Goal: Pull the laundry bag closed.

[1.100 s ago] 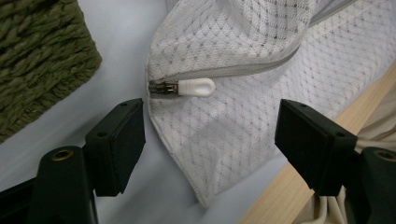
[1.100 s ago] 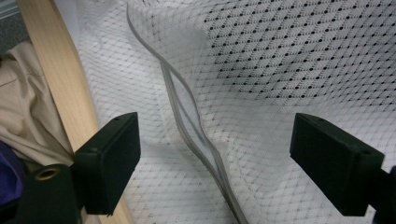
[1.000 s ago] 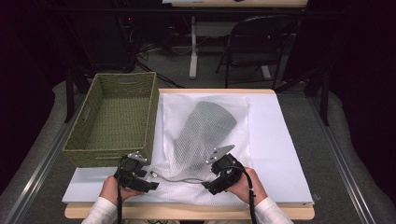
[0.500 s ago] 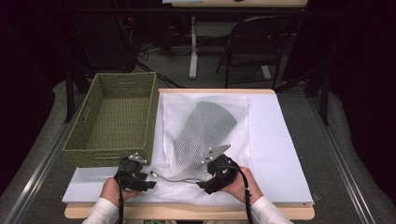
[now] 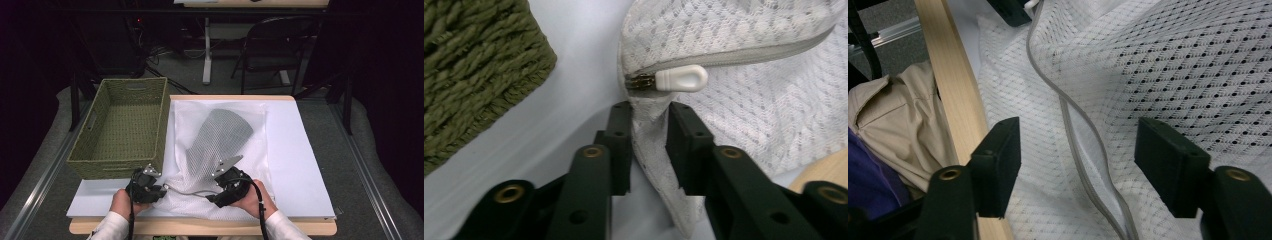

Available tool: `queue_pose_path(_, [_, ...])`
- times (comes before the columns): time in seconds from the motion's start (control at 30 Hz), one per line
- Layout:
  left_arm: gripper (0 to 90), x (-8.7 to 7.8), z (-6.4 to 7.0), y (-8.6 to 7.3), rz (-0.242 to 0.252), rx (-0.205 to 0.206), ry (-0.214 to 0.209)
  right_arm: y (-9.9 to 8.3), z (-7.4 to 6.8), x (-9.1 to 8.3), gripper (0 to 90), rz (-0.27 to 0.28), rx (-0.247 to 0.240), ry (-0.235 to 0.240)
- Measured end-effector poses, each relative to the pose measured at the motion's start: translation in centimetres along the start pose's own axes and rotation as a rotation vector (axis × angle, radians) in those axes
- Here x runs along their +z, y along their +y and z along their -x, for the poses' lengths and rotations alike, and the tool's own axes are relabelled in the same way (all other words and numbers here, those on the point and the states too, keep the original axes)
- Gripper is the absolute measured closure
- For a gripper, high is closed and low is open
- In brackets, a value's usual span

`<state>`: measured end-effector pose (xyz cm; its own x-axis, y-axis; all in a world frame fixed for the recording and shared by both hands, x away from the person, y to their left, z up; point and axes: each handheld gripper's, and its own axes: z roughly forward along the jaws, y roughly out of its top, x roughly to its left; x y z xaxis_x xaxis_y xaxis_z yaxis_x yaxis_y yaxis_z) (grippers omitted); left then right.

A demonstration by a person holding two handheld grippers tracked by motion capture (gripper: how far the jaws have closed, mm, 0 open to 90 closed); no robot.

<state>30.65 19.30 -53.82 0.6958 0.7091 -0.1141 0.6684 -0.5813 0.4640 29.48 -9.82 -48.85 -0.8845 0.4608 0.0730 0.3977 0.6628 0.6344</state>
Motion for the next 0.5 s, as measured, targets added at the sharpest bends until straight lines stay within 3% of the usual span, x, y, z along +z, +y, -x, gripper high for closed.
queue_pose_path(0.03, [77.8, 0.0, 0.1, 0.0, 0.006, 0.009, 0.009, 0.0, 0.0, 0.1, 40.2, -0.006, -0.008, -0.004])
queue_pose_path(0.13, [82.7, 0.0, 0.5, 0.0, 0.015, 0.018, -0.02, 0.1, -0.1, 0.2, 40.1, -0.009, -0.01, 0.001])
queue_pose_path(0.3, [84.2, 0.1, 1.3, 0.0, -0.014, 0.058, -0.022, 0.0, 0.1, 0.2, 40.3, -0.014, 0.0, 0.003])
queue_pose_path(0.43, [74.3, -0.8, 0.8, -0.3, -0.024, 0.031, -0.03, 0.0, 0.1, 0.1, 40.3, -0.015, -0.007, 0.002])
queue_pose_path(0.5, [72.0, -1.5, 0.2, -0.5, 0.008, -0.001, -0.027, 0.0, 0.1, 0.1, 40.4, -0.017, -0.01, 0.001])
